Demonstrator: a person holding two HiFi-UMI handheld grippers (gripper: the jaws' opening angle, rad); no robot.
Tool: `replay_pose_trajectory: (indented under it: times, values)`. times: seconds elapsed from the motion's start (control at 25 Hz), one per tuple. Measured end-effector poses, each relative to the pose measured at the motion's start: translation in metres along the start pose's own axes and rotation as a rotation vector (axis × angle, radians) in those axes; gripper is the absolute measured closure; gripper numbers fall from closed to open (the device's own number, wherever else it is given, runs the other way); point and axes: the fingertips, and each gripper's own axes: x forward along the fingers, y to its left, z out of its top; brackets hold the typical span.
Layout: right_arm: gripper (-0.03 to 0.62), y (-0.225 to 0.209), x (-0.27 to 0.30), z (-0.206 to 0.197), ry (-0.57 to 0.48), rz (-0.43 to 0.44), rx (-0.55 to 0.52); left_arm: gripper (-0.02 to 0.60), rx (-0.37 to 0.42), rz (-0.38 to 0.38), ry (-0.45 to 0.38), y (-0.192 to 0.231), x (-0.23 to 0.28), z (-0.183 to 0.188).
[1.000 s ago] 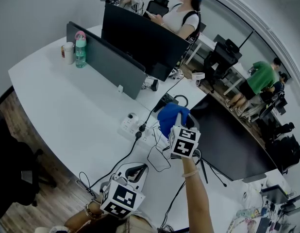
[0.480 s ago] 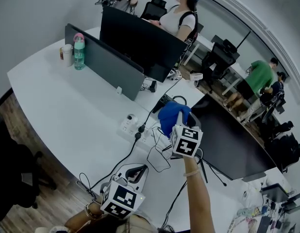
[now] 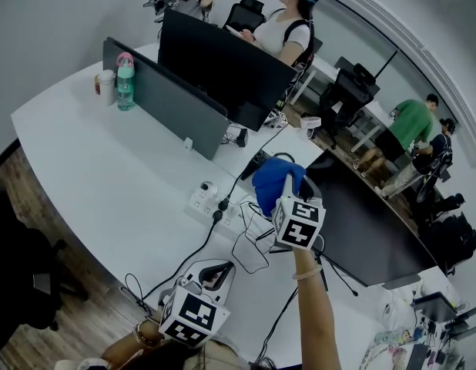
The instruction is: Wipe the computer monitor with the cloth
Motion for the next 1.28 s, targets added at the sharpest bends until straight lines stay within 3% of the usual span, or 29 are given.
replay_pose_trajectory:
  times: [1.28]
  values:
    - [0.522,-0.012,-0.008,0.034,-0.058,-0.034,-0.009,0.572,0.009,-0.014,0.009,-0.004,0.000,-0.004]
